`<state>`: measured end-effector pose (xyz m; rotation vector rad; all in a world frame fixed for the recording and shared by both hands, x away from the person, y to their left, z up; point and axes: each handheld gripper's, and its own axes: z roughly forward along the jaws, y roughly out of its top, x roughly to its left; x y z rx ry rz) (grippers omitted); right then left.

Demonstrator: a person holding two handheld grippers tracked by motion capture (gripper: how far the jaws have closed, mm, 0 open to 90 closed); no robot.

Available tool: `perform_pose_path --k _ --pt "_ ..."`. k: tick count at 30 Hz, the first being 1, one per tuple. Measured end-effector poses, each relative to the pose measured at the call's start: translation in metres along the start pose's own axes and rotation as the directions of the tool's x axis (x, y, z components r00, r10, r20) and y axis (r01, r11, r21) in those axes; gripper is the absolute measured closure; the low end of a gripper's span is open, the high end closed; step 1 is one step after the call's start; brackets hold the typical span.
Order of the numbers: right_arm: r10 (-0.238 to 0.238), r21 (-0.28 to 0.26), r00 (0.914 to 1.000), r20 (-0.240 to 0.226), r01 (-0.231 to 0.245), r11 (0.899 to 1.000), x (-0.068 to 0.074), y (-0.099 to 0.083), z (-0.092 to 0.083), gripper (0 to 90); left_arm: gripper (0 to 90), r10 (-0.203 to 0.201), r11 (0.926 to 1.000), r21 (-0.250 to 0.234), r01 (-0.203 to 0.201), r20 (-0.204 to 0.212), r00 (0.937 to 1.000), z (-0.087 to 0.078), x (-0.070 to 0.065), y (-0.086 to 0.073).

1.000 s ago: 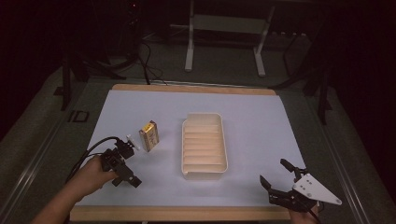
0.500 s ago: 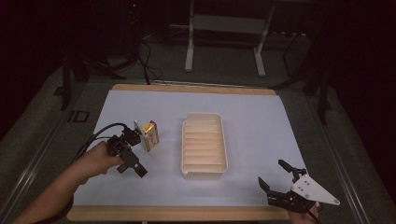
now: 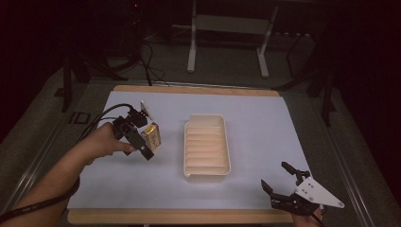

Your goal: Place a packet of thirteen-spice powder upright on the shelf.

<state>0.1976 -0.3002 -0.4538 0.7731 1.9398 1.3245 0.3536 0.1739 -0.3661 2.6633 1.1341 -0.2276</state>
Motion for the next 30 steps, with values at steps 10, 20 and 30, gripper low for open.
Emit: perform_pose_path --k 10,20,30 --pt "0.002 0.005 1.0000 -0.007 -0.002 1.000 0.000 0.000 0.000 13.8 0.0 0.011 0.9999 -0.009 -0.012 -0.009 0.9999 -0.008 0.009 0.028" --pt "0.007 0.007 0.9999 -0.013 -0.006 1.000 -0.001 -0.001 0.001 13.8 0.0 -0.008 0.9999 0.013 0.008 -0.036 0.9993 -0.005 0.027 0.052" --pt "0.008 0.013 0.9998 -0.018 -0.008 1.000 -0.001 -0.001 0.001 13.8 14.4 -0.109 0.9938 0.013 0.110 -0.091 0.9899 0.012 0.049 0.064"
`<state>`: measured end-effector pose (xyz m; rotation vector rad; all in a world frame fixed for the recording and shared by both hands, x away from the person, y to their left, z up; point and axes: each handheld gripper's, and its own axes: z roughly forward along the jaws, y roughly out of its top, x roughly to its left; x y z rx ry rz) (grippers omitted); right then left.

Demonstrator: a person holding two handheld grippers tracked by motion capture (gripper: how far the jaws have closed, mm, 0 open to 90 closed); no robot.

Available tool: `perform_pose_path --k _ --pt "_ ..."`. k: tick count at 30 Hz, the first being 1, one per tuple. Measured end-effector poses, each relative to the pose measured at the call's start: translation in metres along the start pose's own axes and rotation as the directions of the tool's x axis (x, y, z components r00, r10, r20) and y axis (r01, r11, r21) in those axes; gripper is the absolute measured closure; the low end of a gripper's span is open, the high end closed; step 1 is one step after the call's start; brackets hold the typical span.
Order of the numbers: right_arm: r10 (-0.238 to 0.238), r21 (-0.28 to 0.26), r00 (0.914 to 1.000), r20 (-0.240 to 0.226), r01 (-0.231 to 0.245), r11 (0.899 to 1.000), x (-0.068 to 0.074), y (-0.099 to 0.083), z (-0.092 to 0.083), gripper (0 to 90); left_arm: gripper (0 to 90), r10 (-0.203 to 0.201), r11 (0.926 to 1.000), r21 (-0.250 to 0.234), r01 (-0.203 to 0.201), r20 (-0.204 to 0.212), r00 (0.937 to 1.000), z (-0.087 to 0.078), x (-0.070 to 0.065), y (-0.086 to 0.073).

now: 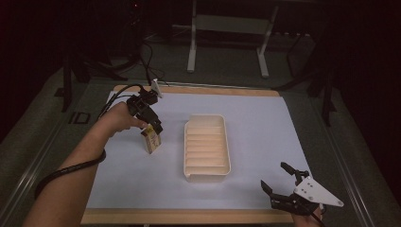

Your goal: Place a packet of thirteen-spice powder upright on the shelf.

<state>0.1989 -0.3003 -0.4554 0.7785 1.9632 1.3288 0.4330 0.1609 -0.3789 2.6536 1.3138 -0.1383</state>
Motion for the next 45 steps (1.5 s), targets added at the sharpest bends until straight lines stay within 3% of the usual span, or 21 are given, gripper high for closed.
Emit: perform_pose_path --k 2,5,8,19,26,29,31,36,41,45 --pt "-0.001 0.004 1.0000 -0.006 0.001 1.000 0.000 0.000 0.000 13.8 15.2 0.004 0.9994 0.033 -0.003 -0.027 0.9996 0.006 0.001 0.002" --pt "-0.004 0.005 0.9999 -0.012 0.004 1.000 0.001 0.000 0.001 13.8 17.9 0.020 0.9988 0.046 -0.019 -0.031 0.9993 0.010 0.002 0.003" --pt "0.005 0.005 0.9998 -0.019 -0.005 1.000 0.000 0.000 0.001 13.8 31.3 0.025 0.9983 0.053 -0.024 -0.019 0.9995 0.014 0.004 0.004" --pt "0.014 0.006 0.9995 -0.030 -0.014 1.000 -0.001 0.000 0.001 13.8 36.6 0.024 0.9973 0.071 -0.023 -0.019 0.9995 0.031 0.010 0.007" --pt "0.011 0.011 0.9993 -0.036 -0.011 1.000 0.000 0.000 0.001 13.9 44.1 0.040 0.9928 0.114 -0.037 -0.028 0.9988 0.042 0.011 0.008" --pt "0.011 0.011 0.9992 -0.037 -0.011 1.000 0.000 0.000 0.001 13.9 50.4 0.052 0.9910 0.126 -0.046 -0.045 0.9976 0.044 0.011 0.008" --pt "0.013 0.011 0.9991 -0.041 -0.012 1.000 0.000 -0.001 0.002 13.9 59.8 0.051 0.9912 0.124 -0.046 -0.039 0.9979 0.043 0.012 0.007" --pt "0.008 0.011 0.9991 -0.042 -0.008 1.000 0.001 0.000 0.001 13.9 66.3 0.058 0.9904 0.128 -0.052 -0.043 0.9973 0.043 0.013 0.007" --pt "0.013 0.012 0.9989 -0.045 -0.012 1.000 0.000 -0.001 0.002 14.0 67.6 0.132 0.9808 0.154 -0.120 -0.070 0.9887 0.043 0.005 0.009" --pt "0.013 0.010 0.9989 -0.044 -0.012 1.000 0.000 0.000 0.001 14.0 67.6 0.146 0.9802 0.144 -0.136 -0.057 0.9876 0.038 0.003 0.009"
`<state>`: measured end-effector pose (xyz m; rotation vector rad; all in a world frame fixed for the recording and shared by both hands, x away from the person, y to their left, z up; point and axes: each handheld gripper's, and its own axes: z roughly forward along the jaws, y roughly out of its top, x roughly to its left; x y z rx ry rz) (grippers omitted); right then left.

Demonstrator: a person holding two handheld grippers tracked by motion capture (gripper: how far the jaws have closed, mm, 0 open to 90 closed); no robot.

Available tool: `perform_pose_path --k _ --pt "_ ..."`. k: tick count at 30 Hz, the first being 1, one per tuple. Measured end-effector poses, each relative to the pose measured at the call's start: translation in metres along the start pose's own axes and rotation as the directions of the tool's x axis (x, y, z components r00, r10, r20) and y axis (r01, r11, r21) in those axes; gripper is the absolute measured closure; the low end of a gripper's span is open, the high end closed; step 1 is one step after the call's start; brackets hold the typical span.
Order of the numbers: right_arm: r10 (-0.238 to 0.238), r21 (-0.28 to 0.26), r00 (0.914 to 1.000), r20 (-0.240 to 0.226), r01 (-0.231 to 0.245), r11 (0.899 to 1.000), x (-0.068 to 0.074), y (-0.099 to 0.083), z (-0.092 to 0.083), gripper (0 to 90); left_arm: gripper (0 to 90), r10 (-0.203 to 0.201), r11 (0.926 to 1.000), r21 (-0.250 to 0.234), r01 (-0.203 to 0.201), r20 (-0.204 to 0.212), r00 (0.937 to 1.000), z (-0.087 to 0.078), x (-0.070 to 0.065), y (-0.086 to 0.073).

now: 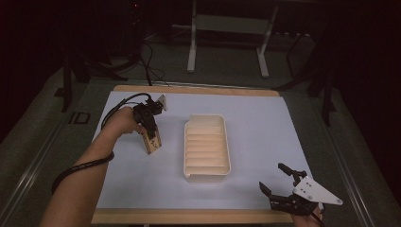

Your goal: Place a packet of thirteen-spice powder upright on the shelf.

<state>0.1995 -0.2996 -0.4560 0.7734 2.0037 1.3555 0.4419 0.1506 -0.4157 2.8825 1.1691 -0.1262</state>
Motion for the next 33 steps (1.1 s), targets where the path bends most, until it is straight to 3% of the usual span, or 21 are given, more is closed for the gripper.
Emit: perform_pose_path --k 3,6,14,15,16,18,20,21,24,29,33 --pt "0.001 0.000 1.0000 -0.001 -0.001 1.000 0.000 0.000 0.000 14.0 67.6 0.014 0.9998 -0.011 -0.014 0.014 0.9998 -0.008 -0.002 -0.002" --pt "-0.003 0.003 1.0000 0.000 0.003 1.000 0.000 0.000 0.001 14.0 67.7 0.054 0.9985 -0.011 -0.054 0.016 0.9984 -0.015 -0.006 -0.005" --pt "0.000 0.001 1.0000 0.001 0.000 1.000 0.000 0.000 0.000 14.1 67.6 0.122 0.9909 -0.059 -0.121 0.010 0.9925 -0.038 -0.013 -0.010" --pt "-0.001 0.002 1.0000 -0.002 0.001 1.000 0.000 0.000 0.000 14.1 67.6 0.146 0.9864 -0.073 -0.147 -0.021 0.9891 -0.048 -0.017 -0.010" --pt "-0.001 0.002 1.0000 -0.002 0.001 1.000 0.000 0.000 0.000 14.1 67.6 0.146 0.9864 -0.073 -0.147 -0.021 0.9891 -0.048 -0.017 -0.010" --pt "0.000 0.000 1.0000 -0.002 0.000 1.000 0.000 0.000 0.000 14.1 67.6 0.203 0.9749 -0.091 -0.203 -0.014 0.9791 -0.057 -0.022 -0.011" --pt "0.000 0.001 1.0000 -0.002 0.000 1.000 0.000 0.000 0.000 14.1 67.6 0.203 0.9749 -0.091 -0.203 -0.014 0.9791 -0.057 -0.022 -0.011" --pt "-0.002 0.001 1.0000 -0.002 0.002 1.000 0.000 0.000 0.000 14.1 67.6 0.305 0.9468 -0.101 -0.306 -0.020 0.9521 -0.063 -0.033 -0.011" --pt "-0.006 0.003 1.0000 -0.001 0.006 1.000 0.000 0.000 0.001 14.2 67.5 0.369 0.9251 -0.085 -0.370 -0.023 0.9290 -0.068 -0.043 -0.007" --pt "-0.010 0.004 0.9999 0.009 0.010 1.000 0.000 0.000 0.000 14.3 67.6 0.389 0.9177 -0.074 -0.390 -0.027 0.9207 -0.073 -0.051 0.001" --pt "-0.014 0.005 0.9998 0.014 0.013 1.000 -0.001 0.000 0.000 14.3 67.6 0.416 0.9058 -0.078 -0.416 -0.022 0.9091 -0.077 -0.057 0.008"
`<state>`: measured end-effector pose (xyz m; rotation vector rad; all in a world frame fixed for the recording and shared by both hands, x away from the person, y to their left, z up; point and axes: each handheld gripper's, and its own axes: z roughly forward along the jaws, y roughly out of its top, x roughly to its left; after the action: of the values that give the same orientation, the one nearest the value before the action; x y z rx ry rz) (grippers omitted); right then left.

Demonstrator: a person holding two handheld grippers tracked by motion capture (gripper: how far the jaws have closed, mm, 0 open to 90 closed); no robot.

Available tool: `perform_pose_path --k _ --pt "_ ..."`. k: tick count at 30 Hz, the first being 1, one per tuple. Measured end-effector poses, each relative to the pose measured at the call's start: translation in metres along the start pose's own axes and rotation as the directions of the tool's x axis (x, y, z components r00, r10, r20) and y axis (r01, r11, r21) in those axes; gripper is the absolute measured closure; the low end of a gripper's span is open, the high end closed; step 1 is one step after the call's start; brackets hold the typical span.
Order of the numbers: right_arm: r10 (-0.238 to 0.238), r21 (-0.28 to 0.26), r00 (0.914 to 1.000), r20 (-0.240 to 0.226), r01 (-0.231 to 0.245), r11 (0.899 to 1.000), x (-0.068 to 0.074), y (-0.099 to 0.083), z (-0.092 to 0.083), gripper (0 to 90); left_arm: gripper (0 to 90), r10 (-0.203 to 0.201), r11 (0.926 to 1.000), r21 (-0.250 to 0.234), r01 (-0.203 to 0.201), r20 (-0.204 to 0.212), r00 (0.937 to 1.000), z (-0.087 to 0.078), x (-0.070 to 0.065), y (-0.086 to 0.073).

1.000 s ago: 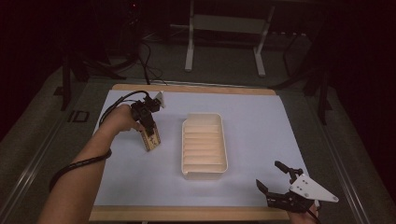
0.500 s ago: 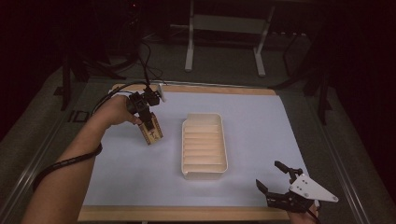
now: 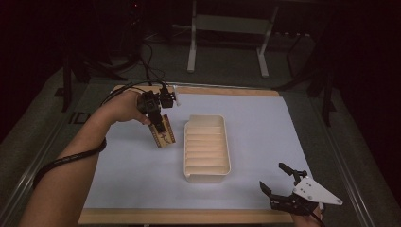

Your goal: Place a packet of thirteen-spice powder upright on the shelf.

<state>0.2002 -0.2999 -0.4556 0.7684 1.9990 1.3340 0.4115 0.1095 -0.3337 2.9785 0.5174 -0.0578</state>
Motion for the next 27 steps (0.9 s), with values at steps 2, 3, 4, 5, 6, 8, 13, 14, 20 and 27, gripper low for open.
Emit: perform_pose_path --k 2,3,4,5,6,8,13,14,20,27 --pt "0.000 0.000 1.0000 0.000 0.000 1.000 0.000 0.000 0.000 14.4 67.6 0.013 0.9998 -0.017 -0.013 0.003 0.9999 -0.002 -0.002 0.005" --pt "0.001 0.000 1.0000 -0.001 -0.001 1.000 0.000 0.000 0.000 14.3 67.6 0.017 0.9995 -0.025 -0.017 0.003 0.9998 -0.004 -0.003 0.008" --pt "0.001 0.000 1.0000 -0.001 -0.001 1.000 0.000 0.000 0.000 14.3 67.6 0.017 0.9995 -0.025 -0.017 0.003 0.9998 -0.004 -0.003 0.008" --pt "0.000 0.002 1.0000 -0.002 0.000 1.000 0.000 0.000 0.000 14.4 67.6 0.027 0.9988 -0.042 -0.027 0.000 0.9996 -0.005 -0.004 0.010" --pt "0.001 0.002 1.0000 -0.002 -0.001 1.000 0.000 0.000 0.000 14.3 67.6 0.052 0.9954 -0.081 -0.051 0.001 0.9987 -0.008 -0.007 0.015" --pt "-0.001 0.001 1.0000 -0.005 0.001 1.000 0.000 0.000 0.000 14.4 67.6 0.088 0.9893 -0.117 -0.087 0.000 0.9961 -0.012 -0.011 0.019" --pt "0.000 0.001 1.0000 -0.007 0.000 1.000 0.000 0.000 0.000 14.4 67.6 0.117 0.9814 -0.150 -0.119 -0.020 0.9929 -0.016 -0.017 0.029" --pt "0.001 0.002 1.0000 -0.008 -0.001 1.000 0.000 0.000 0.000 14.4 67.5 0.113 0.9806 -0.159 -0.115 -0.021 0.9933 -0.016 -0.019 0.031" --pt "0.002 0.005 0.9999 -0.017 -0.002 1.000 0.001 0.000 0.001 14.8 67.6 0.147 0.9681 -0.200 -0.151 -0.034 0.9886 -0.020 -0.021 0.042" --pt "-0.001 0.004 0.9997 -0.023 0.001 1.000 0.001 0.000 0.001 14.7 67.5 0.148 0.9461 -0.284 -0.156 -0.048 0.9878 -0.017 -0.017 0.050"
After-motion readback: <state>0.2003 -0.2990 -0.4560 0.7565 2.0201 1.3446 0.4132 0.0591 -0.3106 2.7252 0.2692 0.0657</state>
